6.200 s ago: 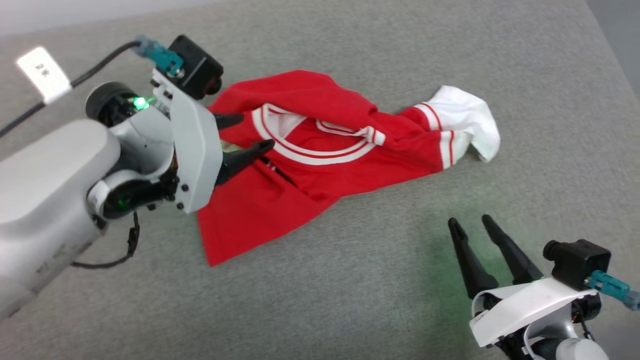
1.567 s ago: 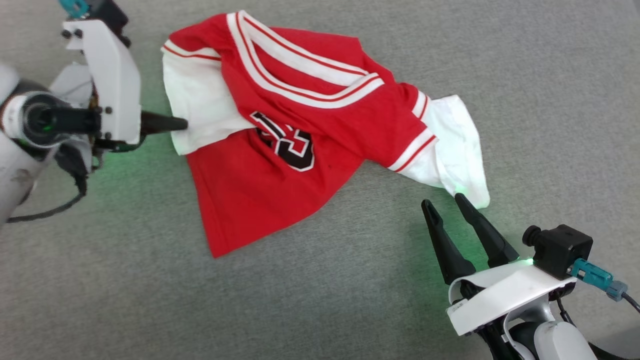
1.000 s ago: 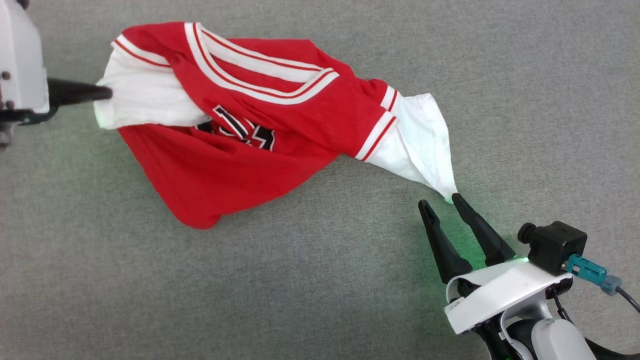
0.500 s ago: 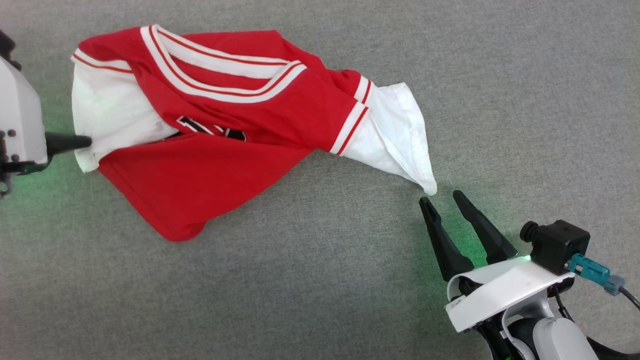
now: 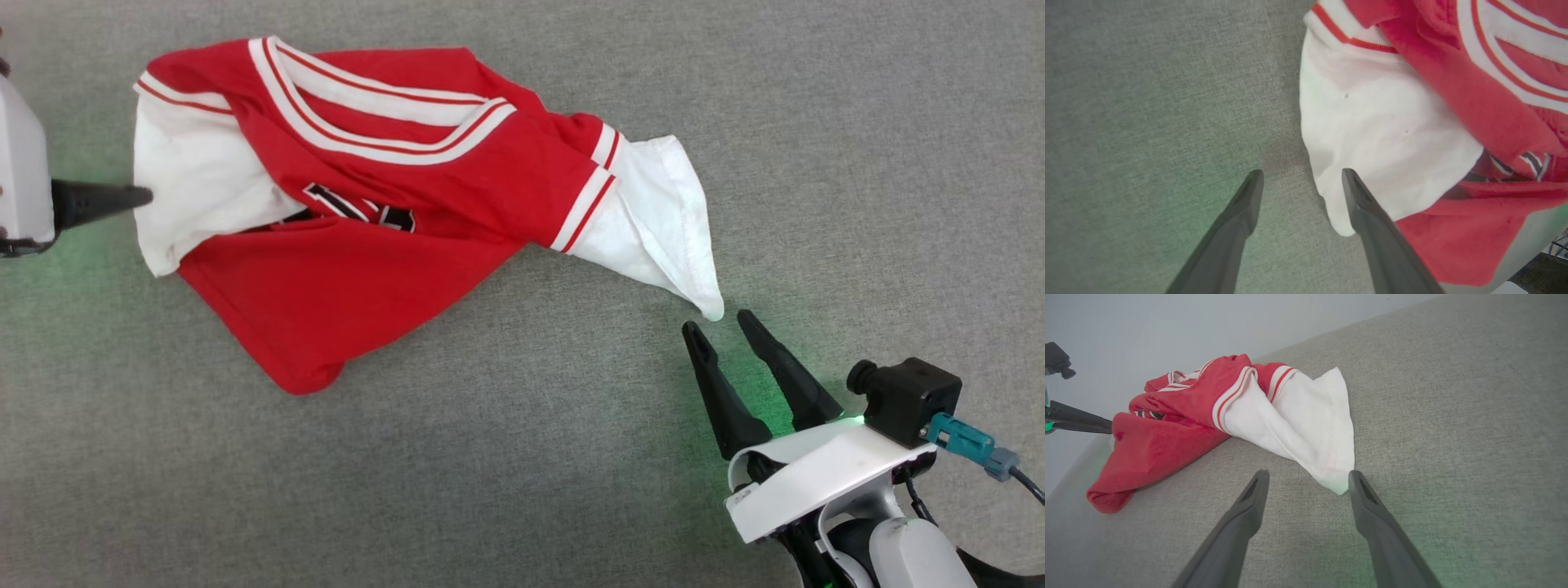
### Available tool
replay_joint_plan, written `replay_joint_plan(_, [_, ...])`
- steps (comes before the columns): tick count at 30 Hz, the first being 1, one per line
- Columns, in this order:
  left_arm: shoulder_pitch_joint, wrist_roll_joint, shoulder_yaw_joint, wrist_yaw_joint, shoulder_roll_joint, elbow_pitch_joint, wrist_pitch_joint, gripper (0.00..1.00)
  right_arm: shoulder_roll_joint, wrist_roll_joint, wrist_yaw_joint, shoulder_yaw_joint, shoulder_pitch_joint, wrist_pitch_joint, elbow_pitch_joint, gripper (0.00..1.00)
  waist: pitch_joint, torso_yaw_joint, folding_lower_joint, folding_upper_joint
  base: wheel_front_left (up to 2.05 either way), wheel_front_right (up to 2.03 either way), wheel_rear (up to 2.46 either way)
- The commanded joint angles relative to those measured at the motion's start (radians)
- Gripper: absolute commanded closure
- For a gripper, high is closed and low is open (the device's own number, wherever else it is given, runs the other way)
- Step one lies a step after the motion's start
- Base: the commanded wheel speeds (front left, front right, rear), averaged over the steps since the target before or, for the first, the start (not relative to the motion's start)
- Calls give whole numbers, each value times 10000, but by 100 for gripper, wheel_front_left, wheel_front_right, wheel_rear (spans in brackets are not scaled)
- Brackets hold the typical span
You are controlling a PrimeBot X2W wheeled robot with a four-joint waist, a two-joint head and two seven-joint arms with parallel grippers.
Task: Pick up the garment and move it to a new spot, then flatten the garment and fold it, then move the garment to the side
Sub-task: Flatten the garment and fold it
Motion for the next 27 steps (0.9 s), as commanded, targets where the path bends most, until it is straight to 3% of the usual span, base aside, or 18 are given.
replay_joint_plan(1, [-45,27,8,34,-48,5,31,0,15,2,-3,19,-118,-14,6,0,34,-37,0,0,0,0,0])
replay_joint_plan(12, [131,-128,2,104,-340,540,120,0,15,14,-3,61,-38,-129,-35,0,274,-386,0,0,0,0,0])
replay_joint_plan(13, [151,-159,10,83,-343,559,133,23,15,11,-3,40,-13,-131,-46,0,279,-395,0,0,0,0,0])
replay_joint_plan(14, [174,-199,22,63,-349,574,142,53,17,6,-3,22,0,-128,-52,0,281,-398,0,0,0,0,0])
replay_joint_plan(17, [233,-375,89,-3,-376,556,175,100,15,-8,-3,-38,33,-136,-50,0,274,-369,0,0,0,0,0])
replay_joint_plan(27, [-142,-44,274,-130,-182,408,-274,100,15,3,-3,31,-148,-134,55,0,183,-148,0,0,0,0,0])
